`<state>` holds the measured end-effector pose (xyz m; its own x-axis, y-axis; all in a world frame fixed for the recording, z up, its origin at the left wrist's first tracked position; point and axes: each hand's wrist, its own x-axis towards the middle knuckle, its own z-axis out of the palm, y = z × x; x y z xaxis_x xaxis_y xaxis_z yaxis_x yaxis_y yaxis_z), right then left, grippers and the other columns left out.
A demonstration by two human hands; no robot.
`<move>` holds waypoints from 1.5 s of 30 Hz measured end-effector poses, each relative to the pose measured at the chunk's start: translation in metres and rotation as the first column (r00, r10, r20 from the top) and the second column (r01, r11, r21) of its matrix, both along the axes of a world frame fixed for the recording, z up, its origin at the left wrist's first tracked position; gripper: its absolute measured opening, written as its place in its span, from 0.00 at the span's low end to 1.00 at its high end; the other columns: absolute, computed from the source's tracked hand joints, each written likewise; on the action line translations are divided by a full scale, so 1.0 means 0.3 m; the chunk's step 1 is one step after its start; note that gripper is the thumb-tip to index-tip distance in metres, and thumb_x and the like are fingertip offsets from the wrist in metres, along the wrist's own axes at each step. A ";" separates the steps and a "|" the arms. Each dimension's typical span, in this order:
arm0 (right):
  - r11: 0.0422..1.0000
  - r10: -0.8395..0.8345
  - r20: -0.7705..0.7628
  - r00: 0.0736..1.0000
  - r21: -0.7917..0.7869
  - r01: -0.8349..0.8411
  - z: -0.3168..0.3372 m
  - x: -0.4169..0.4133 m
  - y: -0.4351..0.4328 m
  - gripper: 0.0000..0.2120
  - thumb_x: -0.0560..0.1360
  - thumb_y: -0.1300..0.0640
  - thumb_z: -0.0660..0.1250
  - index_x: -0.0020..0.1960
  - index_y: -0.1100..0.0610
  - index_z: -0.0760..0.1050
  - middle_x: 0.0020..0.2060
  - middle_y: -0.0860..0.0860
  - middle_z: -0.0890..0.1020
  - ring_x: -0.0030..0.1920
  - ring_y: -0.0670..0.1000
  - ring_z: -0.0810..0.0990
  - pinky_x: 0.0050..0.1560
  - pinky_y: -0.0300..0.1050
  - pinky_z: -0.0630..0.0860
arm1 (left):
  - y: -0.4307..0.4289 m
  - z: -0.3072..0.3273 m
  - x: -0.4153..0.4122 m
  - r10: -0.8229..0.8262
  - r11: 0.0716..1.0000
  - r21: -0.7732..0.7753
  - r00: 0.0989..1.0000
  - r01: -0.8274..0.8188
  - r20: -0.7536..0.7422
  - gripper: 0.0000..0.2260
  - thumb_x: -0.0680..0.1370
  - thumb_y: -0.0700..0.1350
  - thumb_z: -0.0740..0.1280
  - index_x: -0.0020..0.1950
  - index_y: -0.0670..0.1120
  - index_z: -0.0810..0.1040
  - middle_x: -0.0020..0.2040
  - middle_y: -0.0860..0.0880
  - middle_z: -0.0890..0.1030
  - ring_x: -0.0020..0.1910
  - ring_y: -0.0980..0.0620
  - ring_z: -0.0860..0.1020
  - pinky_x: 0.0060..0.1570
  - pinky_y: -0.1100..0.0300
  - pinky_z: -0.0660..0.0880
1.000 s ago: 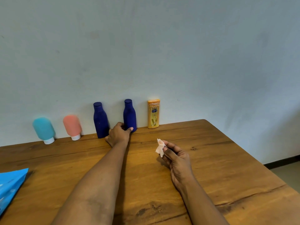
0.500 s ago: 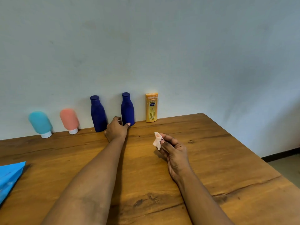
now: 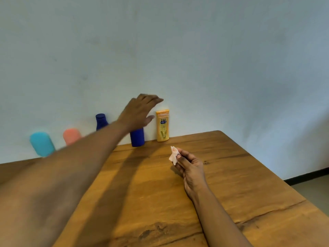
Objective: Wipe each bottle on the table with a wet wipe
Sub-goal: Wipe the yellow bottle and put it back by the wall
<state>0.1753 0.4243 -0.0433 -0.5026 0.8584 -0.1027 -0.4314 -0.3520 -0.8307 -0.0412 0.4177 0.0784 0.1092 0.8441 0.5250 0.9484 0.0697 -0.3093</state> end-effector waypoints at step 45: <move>0.999 0.034 -0.170 0.985 0.017 -0.031 0.025 0.247 -0.309 0.16 0.73 0.70 0.62 0.39 0.55 0.85 0.37 0.51 0.85 0.31 0.44 0.78 0.29 0.32 0.73 | -0.818 -0.092 0.289 0.229 0.973 -0.128 0.759 -0.191 0.610 0.33 0.56 0.71 0.65 0.53 0.52 0.78 0.46 0.56 0.78 0.42 0.56 0.74 0.43 0.55 0.71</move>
<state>0.2494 0.3316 -0.0360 -0.5392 0.8422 -0.0012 -0.5552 -0.3565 -0.7514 0.0456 0.1722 0.0509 -0.4048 0.8364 0.3695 0.8992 0.2906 0.3271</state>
